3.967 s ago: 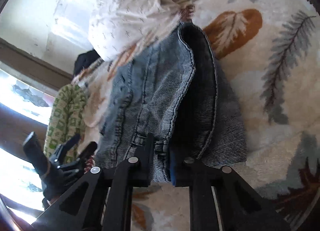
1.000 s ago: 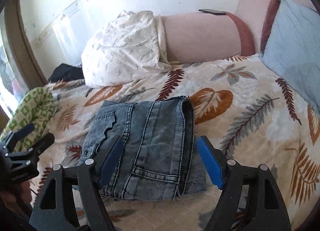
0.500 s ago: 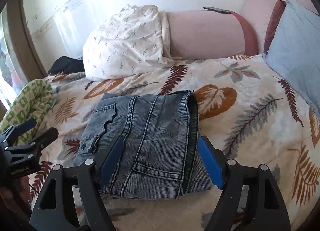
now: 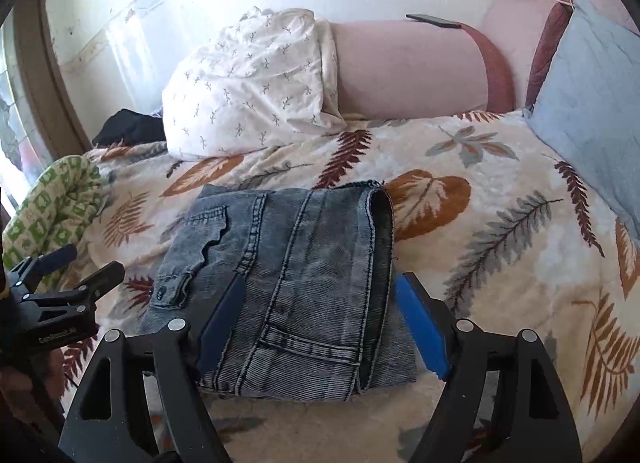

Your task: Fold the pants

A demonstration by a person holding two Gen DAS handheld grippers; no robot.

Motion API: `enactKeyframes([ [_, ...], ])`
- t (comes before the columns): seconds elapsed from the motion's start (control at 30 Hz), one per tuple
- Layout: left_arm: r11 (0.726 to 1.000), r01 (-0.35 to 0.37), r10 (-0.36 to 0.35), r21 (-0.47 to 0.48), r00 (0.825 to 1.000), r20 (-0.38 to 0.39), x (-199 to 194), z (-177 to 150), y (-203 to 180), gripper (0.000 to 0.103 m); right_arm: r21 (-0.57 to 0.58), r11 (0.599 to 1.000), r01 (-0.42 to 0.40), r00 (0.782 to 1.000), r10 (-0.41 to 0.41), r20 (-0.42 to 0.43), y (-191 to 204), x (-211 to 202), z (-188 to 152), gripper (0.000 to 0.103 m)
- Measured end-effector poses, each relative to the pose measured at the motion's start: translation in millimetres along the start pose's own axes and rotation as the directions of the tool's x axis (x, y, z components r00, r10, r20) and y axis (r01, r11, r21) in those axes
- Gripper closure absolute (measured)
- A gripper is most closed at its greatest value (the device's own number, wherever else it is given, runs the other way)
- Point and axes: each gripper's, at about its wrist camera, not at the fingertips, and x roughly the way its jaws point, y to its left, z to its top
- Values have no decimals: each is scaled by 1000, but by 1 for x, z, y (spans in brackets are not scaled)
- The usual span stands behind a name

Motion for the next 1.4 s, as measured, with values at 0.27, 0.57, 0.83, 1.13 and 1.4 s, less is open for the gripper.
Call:
enactKeyframes([
  [0.27,1000,-24,23,-5,999,-31,12,-4,3,0,14,1000,18,999,-17,-47,-4,9,-3,25],
  [0.57,1000,-22,22,0,1000,-20,10,-2,2,0,10,1000,19,999,-18,-42,-4,8,-2,25],
  [0.83,999,40,-41,-23,996,-76,21,-3,2,0,30,999,20,997,-18,-81,-18,22,4,19],
  [1.13,981,167,-180,-98,974,-141,49,-2,6,0,190,980,-61,970,104,-221,-61,67,11,18],
  [1.4,961,235,-258,-145,951,-170,59,1,19,0,303,950,-72,953,155,-260,-87,87,9,16],
])
